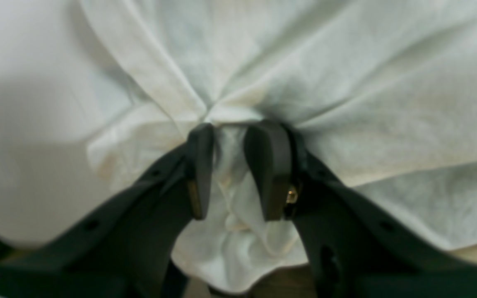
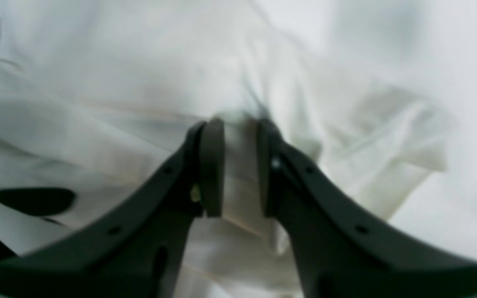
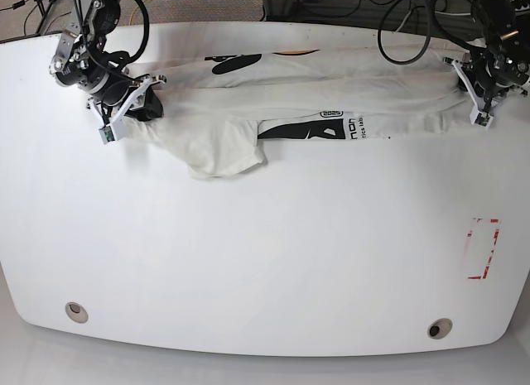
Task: Fold the T-shirt properly
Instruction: 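Lower the folded edge onto the shirt and open both grippers, then move the right gripper to the loose sleeve fabric beside the fold, then grasp the sleeve fabric with the right gripper and tuck it onto the fold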
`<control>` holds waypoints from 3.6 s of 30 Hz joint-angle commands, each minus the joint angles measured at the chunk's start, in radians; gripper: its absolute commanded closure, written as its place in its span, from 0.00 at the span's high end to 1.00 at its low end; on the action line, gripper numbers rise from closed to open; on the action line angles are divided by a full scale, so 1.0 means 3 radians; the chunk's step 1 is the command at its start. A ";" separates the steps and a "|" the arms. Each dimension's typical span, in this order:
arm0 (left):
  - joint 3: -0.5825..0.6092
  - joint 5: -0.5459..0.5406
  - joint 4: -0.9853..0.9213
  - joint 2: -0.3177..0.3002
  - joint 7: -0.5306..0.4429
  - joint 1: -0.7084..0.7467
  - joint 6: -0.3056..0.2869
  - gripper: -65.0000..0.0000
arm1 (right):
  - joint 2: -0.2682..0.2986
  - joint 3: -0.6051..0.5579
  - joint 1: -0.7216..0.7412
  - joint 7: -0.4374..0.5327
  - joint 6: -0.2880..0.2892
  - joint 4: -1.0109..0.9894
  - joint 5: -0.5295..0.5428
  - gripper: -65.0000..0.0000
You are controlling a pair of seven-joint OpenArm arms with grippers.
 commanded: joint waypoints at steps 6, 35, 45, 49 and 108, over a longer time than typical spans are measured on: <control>0.0240 0.0327 -0.0330 -0.0017 -0.0255 -0.0204 0.0004 0.26 | 0.0337 0.0008 0.0167 0.0247 0.0003 -0.0490 0.0053 0.21; 0.0618 0.0353 0.0140 -0.0007 0.0272 -0.0776 0.0004 0.51 | 0.0812 -0.0299 0.0673 0.0360 0.0003 -0.0311 0.0079 0.62; 0.0419 0.0215 0.0432 0.0121 0.0492 -0.0971 0.0004 0.58 | 0.0536 -0.0365 0.1021 0.0283 0.0003 -0.0132 0.0043 0.93; 0.0419 0.0164 0.0524 0.0121 0.0523 -0.1012 0.0004 0.58 | 0.0454 -0.0590 0.1256 0.0283 0.0003 -0.0449 -0.0192 0.93; 0.0194 0.0153 0.0549 0.0137 0.0523 -0.0914 0.0004 0.57 | -0.0083 -0.0713 0.1231 -0.0638 0.0003 0.0477 -0.0054 0.01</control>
